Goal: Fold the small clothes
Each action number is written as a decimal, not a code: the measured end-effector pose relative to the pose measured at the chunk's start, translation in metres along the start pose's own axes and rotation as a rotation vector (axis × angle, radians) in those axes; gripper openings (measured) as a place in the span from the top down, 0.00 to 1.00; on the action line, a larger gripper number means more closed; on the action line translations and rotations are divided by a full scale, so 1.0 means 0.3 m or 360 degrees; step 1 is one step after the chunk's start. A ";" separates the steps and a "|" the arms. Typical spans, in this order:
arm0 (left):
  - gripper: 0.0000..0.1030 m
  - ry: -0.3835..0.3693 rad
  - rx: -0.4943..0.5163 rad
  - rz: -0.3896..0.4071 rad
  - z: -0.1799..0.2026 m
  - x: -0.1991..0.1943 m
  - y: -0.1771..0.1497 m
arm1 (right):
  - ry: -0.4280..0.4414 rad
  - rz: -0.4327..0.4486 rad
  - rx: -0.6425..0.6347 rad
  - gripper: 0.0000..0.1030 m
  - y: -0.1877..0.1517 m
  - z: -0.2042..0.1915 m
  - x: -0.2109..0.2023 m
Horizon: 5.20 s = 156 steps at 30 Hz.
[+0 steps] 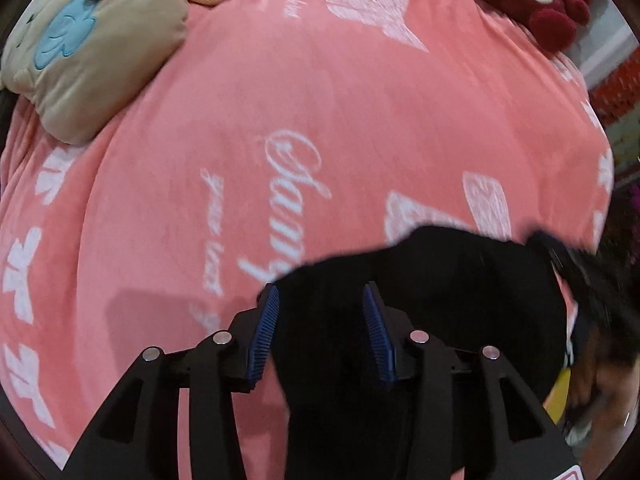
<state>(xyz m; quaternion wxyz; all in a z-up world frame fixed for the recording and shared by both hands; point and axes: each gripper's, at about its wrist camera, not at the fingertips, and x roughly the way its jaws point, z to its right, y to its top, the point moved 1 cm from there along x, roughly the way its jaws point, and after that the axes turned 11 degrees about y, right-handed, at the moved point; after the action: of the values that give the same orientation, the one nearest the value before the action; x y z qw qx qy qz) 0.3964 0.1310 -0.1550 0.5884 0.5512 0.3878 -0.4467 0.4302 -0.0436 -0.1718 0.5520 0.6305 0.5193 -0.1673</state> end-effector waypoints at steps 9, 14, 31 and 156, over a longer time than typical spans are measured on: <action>0.59 -0.0093 0.0331 -0.0116 0.037 0.032 -0.196 | -0.0082 -0.0490 -0.0343 0.52 0.005 -0.168 0.261; 0.54 -0.0168 0.0279 -0.0089 0.037 0.050 -0.259 | 0.0002 -0.0385 -0.0401 0.96 -0.013 -0.217 0.209; 0.45 -0.0142 0.0176 0.0009 0.097 0.066 -0.325 | -0.0010 -0.0233 -0.0336 0.32 0.057 -0.251 0.202; 1.00 -0.0015 -0.0339 -0.0260 -0.039 -0.229 -0.933 | -0.0356 -0.0009 0.0782 0.90 -1.189 0.362 -0.687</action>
<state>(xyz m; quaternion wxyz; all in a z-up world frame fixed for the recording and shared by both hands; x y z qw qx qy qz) 0.1094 0.1512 -0.1754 0.6072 0.4499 0.4739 -0.4520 0.0866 -0.2882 -0.2328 0.4359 0.7218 0.4006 -0.3585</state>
